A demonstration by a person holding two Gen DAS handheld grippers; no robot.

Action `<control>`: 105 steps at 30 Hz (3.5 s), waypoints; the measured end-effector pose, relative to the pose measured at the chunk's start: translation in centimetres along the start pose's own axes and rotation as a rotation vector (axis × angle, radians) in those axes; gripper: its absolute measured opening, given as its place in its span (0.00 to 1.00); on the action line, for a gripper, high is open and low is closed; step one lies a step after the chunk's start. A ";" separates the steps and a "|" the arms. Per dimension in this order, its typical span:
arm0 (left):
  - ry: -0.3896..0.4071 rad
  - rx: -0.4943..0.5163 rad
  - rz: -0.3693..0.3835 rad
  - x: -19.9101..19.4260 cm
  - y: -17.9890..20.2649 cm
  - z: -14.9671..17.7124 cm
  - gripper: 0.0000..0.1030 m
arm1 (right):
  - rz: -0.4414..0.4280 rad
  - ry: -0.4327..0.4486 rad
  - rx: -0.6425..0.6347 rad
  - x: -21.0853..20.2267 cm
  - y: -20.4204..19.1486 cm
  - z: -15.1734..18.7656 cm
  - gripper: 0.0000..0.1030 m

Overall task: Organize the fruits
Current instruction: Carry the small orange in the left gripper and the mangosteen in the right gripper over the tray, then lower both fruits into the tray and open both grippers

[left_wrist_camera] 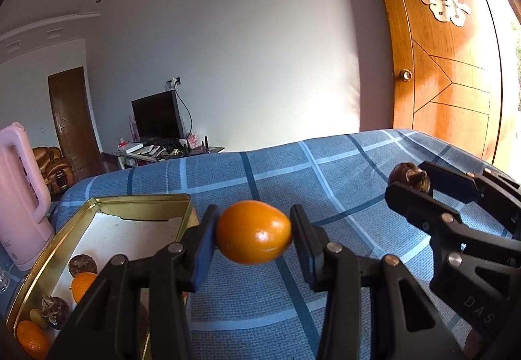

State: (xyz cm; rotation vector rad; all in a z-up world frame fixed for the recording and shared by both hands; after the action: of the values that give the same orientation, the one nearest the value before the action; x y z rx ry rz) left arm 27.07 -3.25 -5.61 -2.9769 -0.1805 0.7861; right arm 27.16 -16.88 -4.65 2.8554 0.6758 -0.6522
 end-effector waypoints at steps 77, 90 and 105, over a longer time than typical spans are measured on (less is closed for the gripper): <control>-0.038 -0.097 -0.126 -7.4 -12.4 4.0 0.45 | -0.224 -0.003 -0.160 -3.4 -12.9 -1.1 0.41; -0.058 -0.147 -0.178 -8.0 -16.7 5.0 0.45 | -0.295 0.003 -0.196 -3.1 -17.4 -2.4 0.41; -0.070 -0.165 -0.221 -8.4 -20.0 5.8 0.45 | -0.342 -0.003 -0.240 -1.8 -21.2 -3.1 0.41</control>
State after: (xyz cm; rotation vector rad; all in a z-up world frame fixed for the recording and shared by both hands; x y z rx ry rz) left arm 15.00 15.62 -4.89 -3.0079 -0.5942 0.8875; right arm 17.22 1.92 -1.76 2.5408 1.1705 -0.5716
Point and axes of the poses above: each gripper's, at about its wrist camera, not at the fingertips, and x roughly the way its jaws point, y to its right, z to its underside, the point moved 10 cm from there along x, roughly the way its jaws point, and after that the axes turned 7 degrees about -y, right-handed, at the moved point
